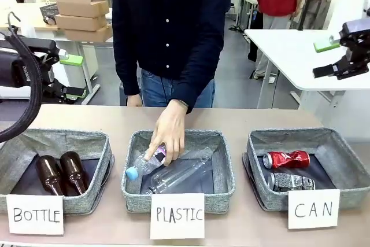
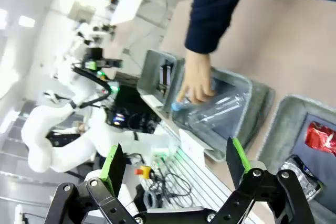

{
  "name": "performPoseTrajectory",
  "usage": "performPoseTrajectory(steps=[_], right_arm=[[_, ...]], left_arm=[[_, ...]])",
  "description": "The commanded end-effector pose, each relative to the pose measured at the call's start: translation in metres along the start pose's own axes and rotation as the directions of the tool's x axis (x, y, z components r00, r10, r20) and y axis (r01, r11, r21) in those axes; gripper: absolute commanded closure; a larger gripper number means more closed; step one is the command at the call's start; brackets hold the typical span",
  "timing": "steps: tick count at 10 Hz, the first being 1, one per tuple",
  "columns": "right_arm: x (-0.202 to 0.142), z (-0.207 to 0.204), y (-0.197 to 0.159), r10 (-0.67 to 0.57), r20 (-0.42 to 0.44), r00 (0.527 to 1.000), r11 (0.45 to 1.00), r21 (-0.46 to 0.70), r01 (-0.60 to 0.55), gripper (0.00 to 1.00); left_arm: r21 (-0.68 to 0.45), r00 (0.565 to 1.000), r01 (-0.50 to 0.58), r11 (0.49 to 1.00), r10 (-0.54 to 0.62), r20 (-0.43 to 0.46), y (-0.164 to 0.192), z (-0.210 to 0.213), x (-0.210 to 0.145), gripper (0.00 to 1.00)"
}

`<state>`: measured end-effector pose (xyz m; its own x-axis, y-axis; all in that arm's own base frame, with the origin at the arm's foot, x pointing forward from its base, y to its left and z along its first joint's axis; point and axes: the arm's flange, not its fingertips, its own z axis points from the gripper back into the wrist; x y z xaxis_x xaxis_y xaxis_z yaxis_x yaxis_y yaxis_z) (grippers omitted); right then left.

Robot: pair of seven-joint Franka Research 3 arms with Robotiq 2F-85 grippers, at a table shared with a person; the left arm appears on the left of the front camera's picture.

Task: Sort the can waste into the basket.
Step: Pick up the can waste from the table and place it in the right Fabric basket.

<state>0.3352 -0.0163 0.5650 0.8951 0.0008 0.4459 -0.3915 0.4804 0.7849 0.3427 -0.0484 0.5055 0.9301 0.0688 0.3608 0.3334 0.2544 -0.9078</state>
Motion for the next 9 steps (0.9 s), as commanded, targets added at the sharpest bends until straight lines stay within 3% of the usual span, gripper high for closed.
performPoseTrajectory(steps=[1, 9], right_arm=[[-0.0022, -0.0043, 0.0015, 0.063, -0.046, 0.997, 0.993, -0.097, -0.067, 0.00], [-0.0022, -0.0043, 0.0015, 0.063, -0.046, 0.997, 0.993, -0.097, -0.067, 0.00]], left_arm=[[-0.021, 1.000, -0.005, 1.000, 0.005, 0.006, -0.0035, 0.0004, -0.0005, 0.00], [-0.021, 1.000, -0.005, 1.000, 0.005, 0.006, -0.0035, 0.0004, -0.0005, 0.00]])
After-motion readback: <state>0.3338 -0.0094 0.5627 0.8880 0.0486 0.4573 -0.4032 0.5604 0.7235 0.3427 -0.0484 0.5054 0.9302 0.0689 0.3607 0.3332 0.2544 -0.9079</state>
